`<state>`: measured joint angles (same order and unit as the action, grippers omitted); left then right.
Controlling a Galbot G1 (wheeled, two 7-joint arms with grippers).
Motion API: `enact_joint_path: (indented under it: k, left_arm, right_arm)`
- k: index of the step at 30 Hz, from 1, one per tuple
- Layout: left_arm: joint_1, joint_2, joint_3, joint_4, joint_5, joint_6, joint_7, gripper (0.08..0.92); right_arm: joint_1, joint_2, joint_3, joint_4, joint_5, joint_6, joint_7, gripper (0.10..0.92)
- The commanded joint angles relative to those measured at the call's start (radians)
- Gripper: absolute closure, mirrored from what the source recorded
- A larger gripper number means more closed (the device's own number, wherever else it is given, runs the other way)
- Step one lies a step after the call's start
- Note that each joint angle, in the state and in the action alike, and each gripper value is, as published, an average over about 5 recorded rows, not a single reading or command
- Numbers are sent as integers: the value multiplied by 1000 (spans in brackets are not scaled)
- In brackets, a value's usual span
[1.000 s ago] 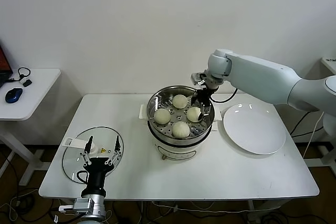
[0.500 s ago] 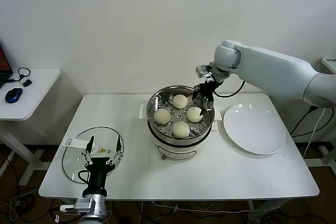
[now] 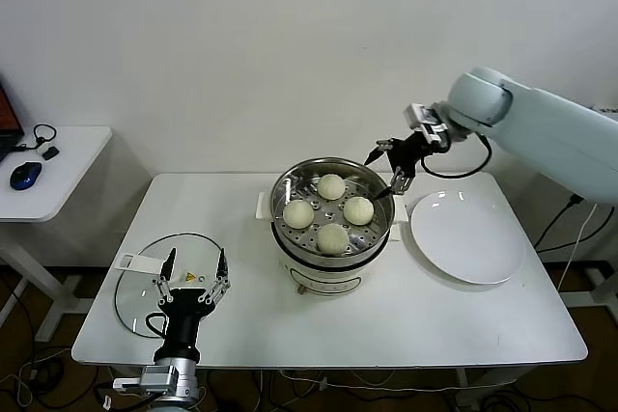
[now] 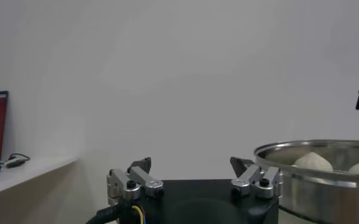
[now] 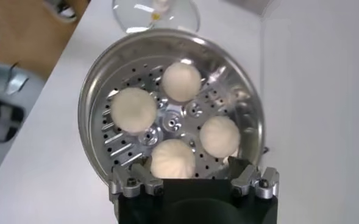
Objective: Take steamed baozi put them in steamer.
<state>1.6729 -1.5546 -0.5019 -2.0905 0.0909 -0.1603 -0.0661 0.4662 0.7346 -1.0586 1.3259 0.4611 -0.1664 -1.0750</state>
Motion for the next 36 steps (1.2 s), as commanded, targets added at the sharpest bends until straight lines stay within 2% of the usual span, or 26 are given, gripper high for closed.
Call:
enact_joint_path:
  k: [1, 7, 11, 16, 24, 36]
  left_arm:
    - [4, -3, 8, -1, 17, 3, -2, 177]
    - [7, -8, 13, 2, 25, 3, -3, 177]
    - [10, -14, 14, 5, 29, 1, -5, 177]
    - [14, -22, 22, 6, 42, 0, -7, 177]
    - [23, -29, 26, 11, 57, -2, -9, 177]
    - [18, -42, 30, 23, 55, -10, -23, 177]
  right_arm:
    - [-496, -338, 574, 278, -6, 15, 253, 203]
    - [-796, -407, 851, 376, 37, 27, 417, 203]
    - [-989, -398, 1033, 437, 69, 38, 530, 203]
    - [-1297, -293, 1315, 493, 49, 54, 619, 203]
    - [-1570, -111, 1580, 530, 53, 99, 670, 203]
    - [-1843, 185, 1763, 491, 21, 333, 778, 203]
